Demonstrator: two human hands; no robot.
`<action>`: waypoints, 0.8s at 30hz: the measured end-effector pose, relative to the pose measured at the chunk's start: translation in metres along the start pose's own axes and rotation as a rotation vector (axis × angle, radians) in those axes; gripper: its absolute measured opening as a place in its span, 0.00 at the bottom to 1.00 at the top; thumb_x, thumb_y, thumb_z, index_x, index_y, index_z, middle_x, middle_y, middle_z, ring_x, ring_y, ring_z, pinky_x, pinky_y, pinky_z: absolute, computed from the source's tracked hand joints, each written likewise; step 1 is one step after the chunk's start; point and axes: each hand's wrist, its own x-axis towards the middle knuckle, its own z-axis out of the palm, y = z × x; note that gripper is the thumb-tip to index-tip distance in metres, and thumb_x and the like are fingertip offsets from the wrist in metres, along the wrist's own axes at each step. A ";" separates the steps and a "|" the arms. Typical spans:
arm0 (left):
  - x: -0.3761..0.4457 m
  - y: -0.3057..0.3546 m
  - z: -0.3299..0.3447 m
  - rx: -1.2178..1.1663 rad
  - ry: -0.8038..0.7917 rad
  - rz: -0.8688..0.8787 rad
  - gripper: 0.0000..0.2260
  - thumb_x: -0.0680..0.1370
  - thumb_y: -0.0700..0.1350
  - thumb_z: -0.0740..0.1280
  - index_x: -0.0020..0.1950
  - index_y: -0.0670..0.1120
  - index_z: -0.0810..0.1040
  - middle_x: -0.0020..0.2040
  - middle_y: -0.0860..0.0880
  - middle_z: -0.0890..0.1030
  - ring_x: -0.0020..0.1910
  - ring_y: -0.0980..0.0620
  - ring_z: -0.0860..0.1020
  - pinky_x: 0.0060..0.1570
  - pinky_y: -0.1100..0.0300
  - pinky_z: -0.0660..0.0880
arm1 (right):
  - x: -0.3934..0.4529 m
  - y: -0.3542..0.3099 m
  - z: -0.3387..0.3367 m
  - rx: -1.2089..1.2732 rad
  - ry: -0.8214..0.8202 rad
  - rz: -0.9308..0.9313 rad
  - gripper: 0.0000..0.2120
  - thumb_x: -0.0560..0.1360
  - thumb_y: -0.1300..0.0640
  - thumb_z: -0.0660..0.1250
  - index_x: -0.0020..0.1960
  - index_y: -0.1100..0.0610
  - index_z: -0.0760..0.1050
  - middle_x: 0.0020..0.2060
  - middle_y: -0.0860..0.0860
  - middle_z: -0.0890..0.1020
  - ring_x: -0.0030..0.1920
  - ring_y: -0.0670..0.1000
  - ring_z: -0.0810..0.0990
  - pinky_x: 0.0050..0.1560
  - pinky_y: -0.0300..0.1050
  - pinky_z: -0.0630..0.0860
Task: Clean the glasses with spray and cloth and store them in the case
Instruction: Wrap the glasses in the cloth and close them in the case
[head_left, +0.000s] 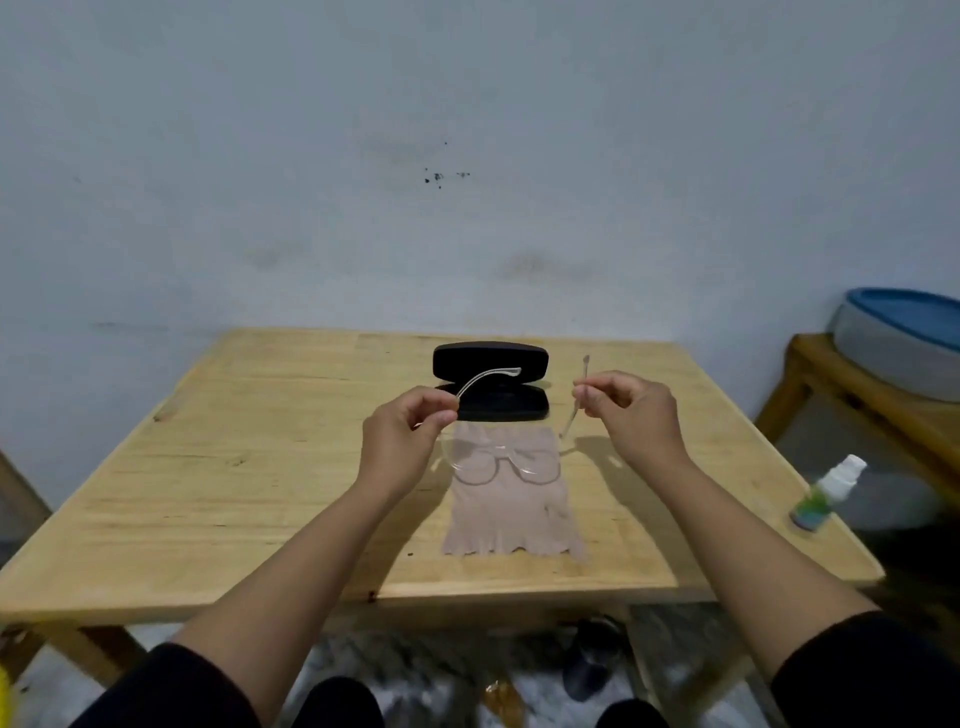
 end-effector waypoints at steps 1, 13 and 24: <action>-0.001 0.001 0.004 0.004 -0.011 0.001 0.09 0.73 0.39 0.71 0.41 0.55 0.81 0.42 0.57 0.84 0.42 0.61 0.81 0.43 0.71 0.73 | -0.003 0.002 -0.004 0.005 0.007 0.010 0.06 0.72 0.62 0.70 0.40 0.51 0.81 0.34 0.48 0.82 0.32 0.40 0.80 0.39 0.29 0.77; -0.018 0.001 0.015 0.047 -0.038 -0.084 0.07 0.75 0.39 0.68 0.44 0.51 0.82 0.43 0.55 0.83 0.43 0.61 0.79 0.41 0.70 0.72 | -0.018 0.018 -0.008 -0.003 -0.028 0.051 0.09 0.71 0.61 0.71 0.39 0.47 0.80 0.35 0.46 0.83 0.36 0.41 0.81 0.47 0.41 0.79; -0.027 0.004 0.001 0.092 -0.078 -0.064 0.13 0.73 0.41 0.71 0.58 0.49 0.79 0.52 0.55 0.80 0.52 0.59 0.77 0.52 0.71 0.71 | -0.034 0.027 -0.015 -0.065 -0.047 0.121 0.11 0.70 0.59 0.72 0.53 0.56 0.81 0.46 0.49 0.84 0.46 0.43 0.80 0.43 0.28 0.74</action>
